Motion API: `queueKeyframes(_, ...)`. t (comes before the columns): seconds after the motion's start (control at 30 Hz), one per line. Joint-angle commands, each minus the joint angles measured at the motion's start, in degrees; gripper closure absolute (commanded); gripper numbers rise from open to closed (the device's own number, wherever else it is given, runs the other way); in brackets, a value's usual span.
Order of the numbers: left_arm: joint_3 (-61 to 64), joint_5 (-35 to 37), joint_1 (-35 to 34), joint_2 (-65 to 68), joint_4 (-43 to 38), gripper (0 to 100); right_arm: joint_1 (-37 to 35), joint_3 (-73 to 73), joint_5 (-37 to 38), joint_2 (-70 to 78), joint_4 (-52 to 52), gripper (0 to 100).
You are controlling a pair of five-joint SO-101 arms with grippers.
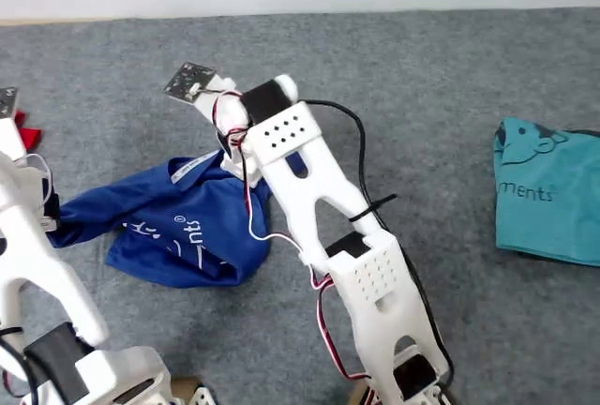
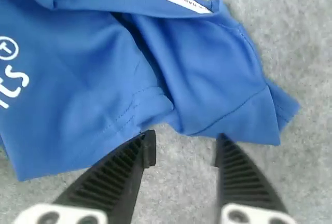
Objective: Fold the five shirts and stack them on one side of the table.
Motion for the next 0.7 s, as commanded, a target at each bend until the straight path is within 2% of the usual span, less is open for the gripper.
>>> queueKeyframes(0.0,-0.4,0.4,-0.3,-0.9,0.8,100,-1.9,-3.3,0.4,-0.2,2.0,76.3)
queueKeyframes(0.67,-0.4,0.4,-0.3,-0.9,0.9,100,-3.2,-3.3,0.3,10.1,-1.3,78.0)
